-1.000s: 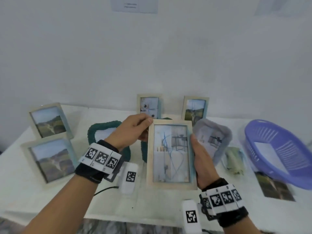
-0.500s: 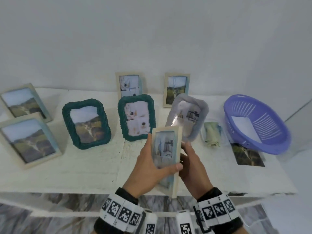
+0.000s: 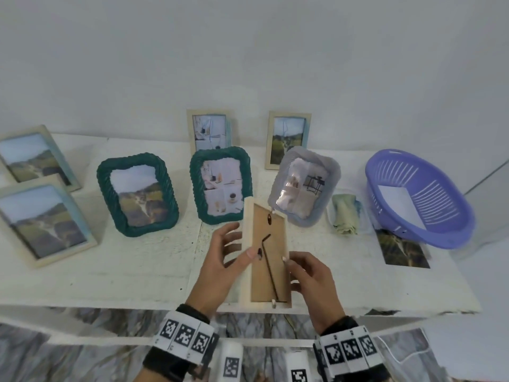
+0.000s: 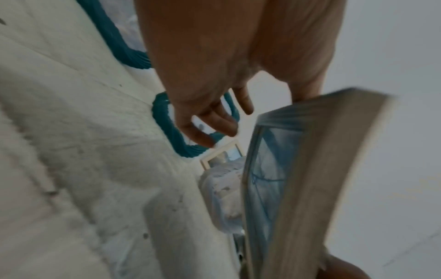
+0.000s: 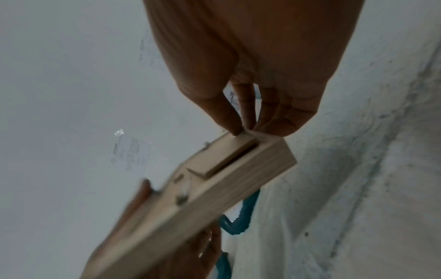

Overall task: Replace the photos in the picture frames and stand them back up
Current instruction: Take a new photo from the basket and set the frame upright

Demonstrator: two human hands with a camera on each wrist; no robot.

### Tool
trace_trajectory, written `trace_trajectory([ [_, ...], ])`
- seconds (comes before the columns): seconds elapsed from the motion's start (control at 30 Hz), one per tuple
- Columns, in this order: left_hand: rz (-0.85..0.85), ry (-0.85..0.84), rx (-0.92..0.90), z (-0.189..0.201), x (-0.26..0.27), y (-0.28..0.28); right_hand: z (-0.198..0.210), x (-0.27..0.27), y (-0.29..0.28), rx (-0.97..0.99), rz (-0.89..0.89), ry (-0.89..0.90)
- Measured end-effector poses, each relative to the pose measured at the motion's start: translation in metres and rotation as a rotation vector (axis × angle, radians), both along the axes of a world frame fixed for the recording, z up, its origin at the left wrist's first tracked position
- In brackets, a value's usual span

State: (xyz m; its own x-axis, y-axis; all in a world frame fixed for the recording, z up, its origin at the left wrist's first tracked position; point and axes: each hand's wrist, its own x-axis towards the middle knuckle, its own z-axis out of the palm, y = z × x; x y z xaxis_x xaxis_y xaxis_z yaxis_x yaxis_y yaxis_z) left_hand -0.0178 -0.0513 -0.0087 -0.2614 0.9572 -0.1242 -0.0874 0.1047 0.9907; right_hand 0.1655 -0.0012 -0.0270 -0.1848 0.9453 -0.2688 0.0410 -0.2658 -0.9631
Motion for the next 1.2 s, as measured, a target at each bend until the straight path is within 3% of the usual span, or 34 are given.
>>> trace_trajectory([
  [0.1, 0.074, 0.029, -0.012, -0.02, -0.008, -0.003, -0.015, 0.007, 0.001, 0.062, -0.023, -0.179],
  [0.27, 0.085, 0.258, -0.08, -0.055, -0.006, 0.0, -0.04, 0.012, 0.004, 0.186, 0.009, -0.486],
  [0.5, 0.05, 0.529, -0.099, -0.072, -0.003, 0.006, -0.049, 0.015, 0.009, 0.449, 0.174, -0.726],
  [0.63, 0.042, 0.616, -0.099, -0.076, -0.003, 0.009, -0.043, 0.015, 0.016, 0.452, 0.276, -0.778],
  [1.0, 0.081, 0.655, -0.084, -0.083, 0.0, 0.007, -0.022, 0.008, 0.038, 0.324, 0.506, -0.83],
  [1.2, 0.077, 0.678, -0.094, -0.083, 0.002, 0.008, -0.027, 0.008, 0.036, 0.306, 0.479, -0.816],
])
